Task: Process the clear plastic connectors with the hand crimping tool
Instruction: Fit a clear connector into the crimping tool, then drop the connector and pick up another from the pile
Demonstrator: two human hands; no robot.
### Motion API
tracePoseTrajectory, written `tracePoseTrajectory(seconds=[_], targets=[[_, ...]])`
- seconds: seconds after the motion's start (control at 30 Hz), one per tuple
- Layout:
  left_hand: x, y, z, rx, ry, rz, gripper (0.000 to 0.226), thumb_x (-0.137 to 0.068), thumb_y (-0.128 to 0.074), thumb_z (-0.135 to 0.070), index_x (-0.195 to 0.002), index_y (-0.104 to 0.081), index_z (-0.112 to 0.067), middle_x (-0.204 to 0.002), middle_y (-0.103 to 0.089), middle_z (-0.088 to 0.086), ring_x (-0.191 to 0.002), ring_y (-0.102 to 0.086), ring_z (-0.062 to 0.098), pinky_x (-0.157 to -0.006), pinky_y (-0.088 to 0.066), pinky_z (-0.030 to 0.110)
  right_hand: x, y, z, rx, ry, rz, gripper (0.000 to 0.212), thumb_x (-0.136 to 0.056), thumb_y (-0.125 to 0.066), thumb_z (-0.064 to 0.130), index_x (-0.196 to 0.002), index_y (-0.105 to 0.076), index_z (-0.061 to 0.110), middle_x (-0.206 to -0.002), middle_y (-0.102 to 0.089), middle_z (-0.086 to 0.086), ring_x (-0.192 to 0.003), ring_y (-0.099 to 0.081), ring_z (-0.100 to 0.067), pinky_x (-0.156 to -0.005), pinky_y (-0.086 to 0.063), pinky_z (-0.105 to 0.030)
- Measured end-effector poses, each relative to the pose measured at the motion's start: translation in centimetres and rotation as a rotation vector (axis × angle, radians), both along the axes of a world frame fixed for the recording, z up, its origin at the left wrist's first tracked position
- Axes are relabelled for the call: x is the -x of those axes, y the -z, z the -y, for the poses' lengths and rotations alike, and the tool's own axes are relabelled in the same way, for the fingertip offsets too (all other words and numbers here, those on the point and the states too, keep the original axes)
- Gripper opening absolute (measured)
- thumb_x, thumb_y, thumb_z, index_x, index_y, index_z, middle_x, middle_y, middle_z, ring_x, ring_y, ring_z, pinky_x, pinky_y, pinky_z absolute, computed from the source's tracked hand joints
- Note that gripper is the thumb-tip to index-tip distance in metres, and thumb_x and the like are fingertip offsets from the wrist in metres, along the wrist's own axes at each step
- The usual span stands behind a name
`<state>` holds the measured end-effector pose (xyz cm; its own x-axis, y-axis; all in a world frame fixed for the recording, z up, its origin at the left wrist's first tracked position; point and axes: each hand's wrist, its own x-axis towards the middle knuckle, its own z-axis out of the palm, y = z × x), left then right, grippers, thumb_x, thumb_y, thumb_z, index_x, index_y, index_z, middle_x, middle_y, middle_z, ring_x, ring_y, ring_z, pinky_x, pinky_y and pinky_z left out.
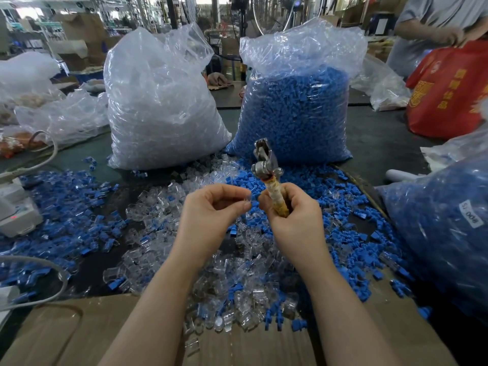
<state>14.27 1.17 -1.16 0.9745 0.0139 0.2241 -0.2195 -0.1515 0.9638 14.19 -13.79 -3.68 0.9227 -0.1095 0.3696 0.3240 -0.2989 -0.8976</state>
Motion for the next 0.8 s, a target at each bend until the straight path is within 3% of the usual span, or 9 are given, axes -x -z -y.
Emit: tracePoseTrajectory(seconds=[0.4, 0.8], targets=[[0.02, -0.12, 0.05, 0.039, 0.002, -0.032, 0.02, -0.078, -0.078, -0.002, -0.088, -0.076, -0.019, -0.085, -0.077, -0.006, -0.083, -0.073, 0.007, -0.072, -0.054, 0.014, 0.18, -0.18, -0.27, 0.046, 0.006, 0.04, 0.027, -0.09, -0.071, 0.022, -0.073, -0.055, 0.035, -0.061, -0.057, 0.021, -0.052, -0.048, -0.001, -0.048, -0.037, -0.015], [-0.01, 0.05, 0.06, 0.024, -0.013, -0.027, 0.02, -0.079, -0.078, -0.005, -0.089, -0.077, -0.022, -0.086, -0.077, -0.006, -0.083, -0.073, 0.009, -0.077, -0.058, 0.02, 0.11, -0.12, -0.19, 0.003, -0.072, 0.006, 0.014, -0.092, -0.069, 0.025, -0.08, -0.062, 0.03, -0.064, -0.06, 0.018, -0.054, -0.05, -0.002, -0.05, -0.038, -0.016]])
